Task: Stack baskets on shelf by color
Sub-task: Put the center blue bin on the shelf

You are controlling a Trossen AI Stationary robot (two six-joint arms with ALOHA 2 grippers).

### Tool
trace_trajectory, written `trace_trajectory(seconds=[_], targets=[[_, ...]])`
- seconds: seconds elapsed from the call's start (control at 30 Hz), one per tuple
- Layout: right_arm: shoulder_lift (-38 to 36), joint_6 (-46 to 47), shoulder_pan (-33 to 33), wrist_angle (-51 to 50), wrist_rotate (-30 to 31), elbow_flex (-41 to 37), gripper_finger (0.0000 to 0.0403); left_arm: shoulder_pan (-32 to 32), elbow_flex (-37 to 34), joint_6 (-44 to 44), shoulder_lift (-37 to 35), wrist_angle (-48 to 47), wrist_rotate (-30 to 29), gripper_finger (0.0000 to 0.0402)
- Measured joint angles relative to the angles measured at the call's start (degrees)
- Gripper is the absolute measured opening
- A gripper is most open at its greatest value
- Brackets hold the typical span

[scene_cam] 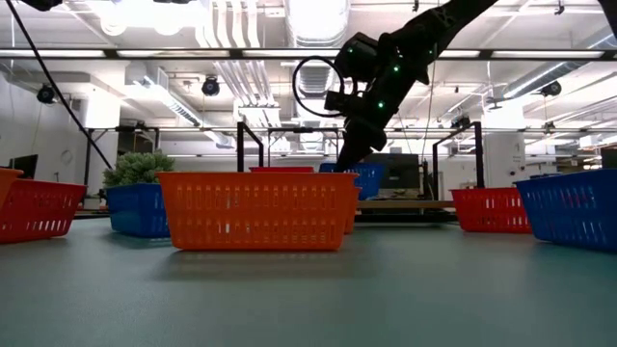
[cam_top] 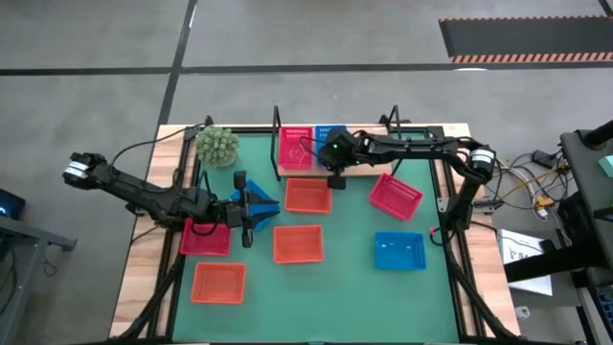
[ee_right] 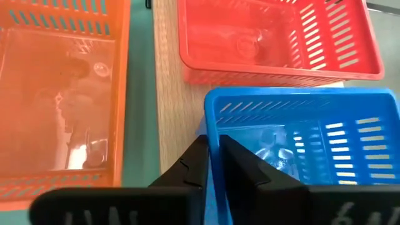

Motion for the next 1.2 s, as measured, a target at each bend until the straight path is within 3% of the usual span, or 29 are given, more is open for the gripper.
trace_trajectory(seconds=[0.3,0.57,0.8,1.0,1.2], targets=[[-0.5,2.2,0.4,-1.7,0.0,0.9,0.0113,0.0,0.0,0.0,0.0,0.0,0.0,0.0090],[-0.8,4.5,1.3,-12.6,0.5,8.1,0.0137,0.0,0.0,0.0,0.0,0.0,0.0,0.0090],[0.3,1.0,-0.4,-11.6,6.5,8.7,0.0084,0.0,0.0,0.0,0.0,0.2,0.0,0.0090],[3.6,0.6,-2.1,-12.2,1.6,8.5,0.0016,0.0,0.0,0.0,0.0,0.2,0.0,0.0090],[2.6,0.6,-1.3,-13.1,-0.6,8.5,0.0009,0.0,0.0,0.0,0.0,0.1,0.0,0.0090]])
